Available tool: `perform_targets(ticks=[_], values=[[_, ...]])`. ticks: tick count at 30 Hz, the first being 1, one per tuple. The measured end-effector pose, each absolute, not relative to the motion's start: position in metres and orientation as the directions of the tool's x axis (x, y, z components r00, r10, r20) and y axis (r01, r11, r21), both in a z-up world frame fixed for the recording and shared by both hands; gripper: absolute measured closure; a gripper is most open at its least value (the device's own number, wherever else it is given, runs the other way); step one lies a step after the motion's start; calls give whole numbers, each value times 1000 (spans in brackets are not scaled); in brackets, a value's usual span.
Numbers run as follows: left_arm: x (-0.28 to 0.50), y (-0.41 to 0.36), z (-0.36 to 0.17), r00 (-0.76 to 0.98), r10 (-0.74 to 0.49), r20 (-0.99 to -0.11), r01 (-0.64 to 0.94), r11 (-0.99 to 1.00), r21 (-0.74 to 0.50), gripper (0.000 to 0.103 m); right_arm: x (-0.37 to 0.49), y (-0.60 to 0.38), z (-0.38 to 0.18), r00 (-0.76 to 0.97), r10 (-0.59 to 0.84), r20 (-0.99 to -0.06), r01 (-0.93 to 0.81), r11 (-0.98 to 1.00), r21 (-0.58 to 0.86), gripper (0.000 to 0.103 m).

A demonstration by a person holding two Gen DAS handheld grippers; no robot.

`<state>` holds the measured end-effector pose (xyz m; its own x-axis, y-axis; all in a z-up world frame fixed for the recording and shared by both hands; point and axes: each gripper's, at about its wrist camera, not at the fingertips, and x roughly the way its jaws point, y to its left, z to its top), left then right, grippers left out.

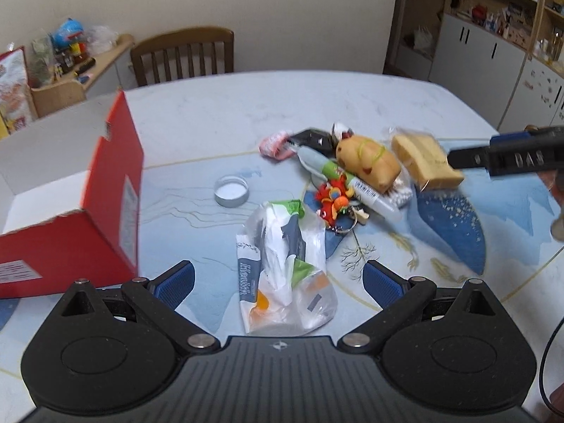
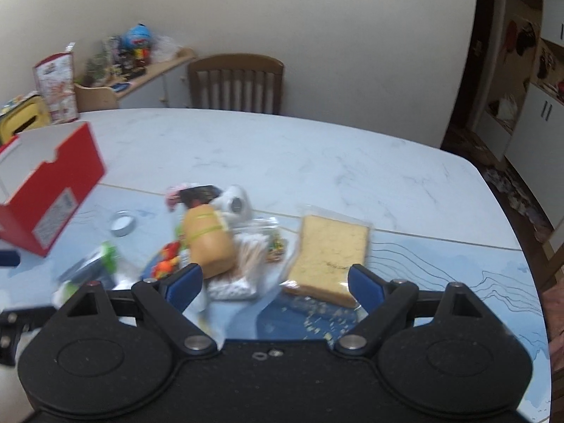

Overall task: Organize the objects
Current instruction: 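Reach the right gripper to the bagged bread slice and grasp it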

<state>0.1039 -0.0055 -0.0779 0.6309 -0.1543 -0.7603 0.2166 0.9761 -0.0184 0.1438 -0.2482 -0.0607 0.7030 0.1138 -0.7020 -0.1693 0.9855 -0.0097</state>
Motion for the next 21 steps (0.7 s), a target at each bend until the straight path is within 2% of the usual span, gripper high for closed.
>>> perform_targets(ticks=[12,21], values=[[148,-17,-123,543,-151,-826,247,969,-15,1,224,-275,-109,616,28,-787,8,999,42,13],[162,-17,-140,526,-132,-840,227,974,-12,1,246,-286,-139,556,7,-831,79,995,61,15]])
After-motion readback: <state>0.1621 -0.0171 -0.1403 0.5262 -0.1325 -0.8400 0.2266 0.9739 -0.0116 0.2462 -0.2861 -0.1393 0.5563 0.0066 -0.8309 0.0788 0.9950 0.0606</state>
